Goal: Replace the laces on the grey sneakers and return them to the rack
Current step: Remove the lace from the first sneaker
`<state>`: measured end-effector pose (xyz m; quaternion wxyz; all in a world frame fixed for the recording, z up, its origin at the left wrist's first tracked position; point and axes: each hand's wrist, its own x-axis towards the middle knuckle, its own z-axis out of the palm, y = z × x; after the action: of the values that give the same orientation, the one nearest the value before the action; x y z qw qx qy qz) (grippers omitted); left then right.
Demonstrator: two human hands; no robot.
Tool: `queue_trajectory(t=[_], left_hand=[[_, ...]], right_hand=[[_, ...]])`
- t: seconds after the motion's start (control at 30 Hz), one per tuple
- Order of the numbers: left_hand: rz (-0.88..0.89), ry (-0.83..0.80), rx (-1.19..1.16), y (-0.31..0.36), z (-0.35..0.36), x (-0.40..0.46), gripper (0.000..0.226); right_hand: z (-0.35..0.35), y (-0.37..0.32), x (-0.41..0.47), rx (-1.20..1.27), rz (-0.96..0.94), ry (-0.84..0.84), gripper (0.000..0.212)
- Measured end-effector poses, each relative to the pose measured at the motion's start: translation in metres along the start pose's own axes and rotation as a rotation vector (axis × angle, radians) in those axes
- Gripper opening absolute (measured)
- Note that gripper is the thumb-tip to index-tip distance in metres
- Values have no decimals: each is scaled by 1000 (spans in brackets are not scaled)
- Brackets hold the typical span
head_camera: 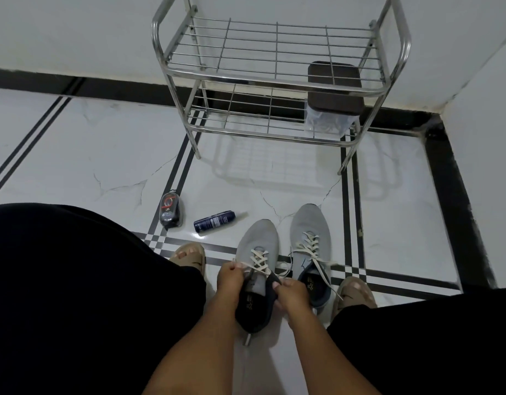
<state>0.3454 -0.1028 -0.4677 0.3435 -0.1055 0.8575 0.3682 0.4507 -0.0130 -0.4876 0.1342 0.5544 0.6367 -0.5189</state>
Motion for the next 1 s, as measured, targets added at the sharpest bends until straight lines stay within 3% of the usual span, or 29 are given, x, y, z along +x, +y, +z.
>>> queue_trajectory(t=[0.07, 0.13, 0.2, 0.27, 0.4, 0.43, 0.5, 0.53, 0.6, 0.63, 0.67, 0.7, 0.77, 0.83, 0.93, 1.0], left_hand=[[-28, -90, -15, 4, -1, -1, 12], [228, -82, 88, 8, 3, -3, 10], [476, -41, 473, 4, 10, 2, 20], [594, 11, 745, 1, 14, 5, 27], [596, 36, 843, -9, 22, 5, 29], [580, 35, 782, -10, 25, 3, 28], [452, 103, 394, -2, 21, 5, 15], [288, 148, 53, 10, 12, 3, 8], [-74, 308, -542, 31, -9, 7, 16], [-196, 318, -789, 34, -20, 9, 24], [-250, 300, -887, 37, -28, 8, 28], [-217, 281, -705, 43, -30, 8, 28], [104, 131, -34, 38, -18, 1, 19], [379, -6, 419, 20, 1, -2, 15], [508, -2, 577, 5, 17, -5, 19], [496, 26, 600, 3, 17, -5, 20]], right_hand=[[3, 2, 5, -2, 1, 16, 12], [1, -5, -2, 3, -34, 27, 14], [-2, -9, -5, 5, -44, 22, 18], [-2, -11, -4, -23, -52, 15, 12], [-2, -9, -2, -68, -76, 29, 17], [-2, -8, -1, -75, -79, 29, 18], [-3, -7, -2, -70, -82, 29, 18], [-4, -8, -1, -64, -81, 30, 18], [-5, -8, -1, -57, -75, 26, 19], [-4, -9, -2, -55, -75, 22, 18], [-3, -9, -2, -56, -77, 17, 18], [-2, -10, -3, -66, -87, 9, 18], [-1, -11, -5, -107, -109, -4, 20], [-1, -11, -6, -125, -117, -4, 20], [-2, -11, -8, -132, -118, 2, 19], [-2, -9, -7, -129, -120, 1, 19]])
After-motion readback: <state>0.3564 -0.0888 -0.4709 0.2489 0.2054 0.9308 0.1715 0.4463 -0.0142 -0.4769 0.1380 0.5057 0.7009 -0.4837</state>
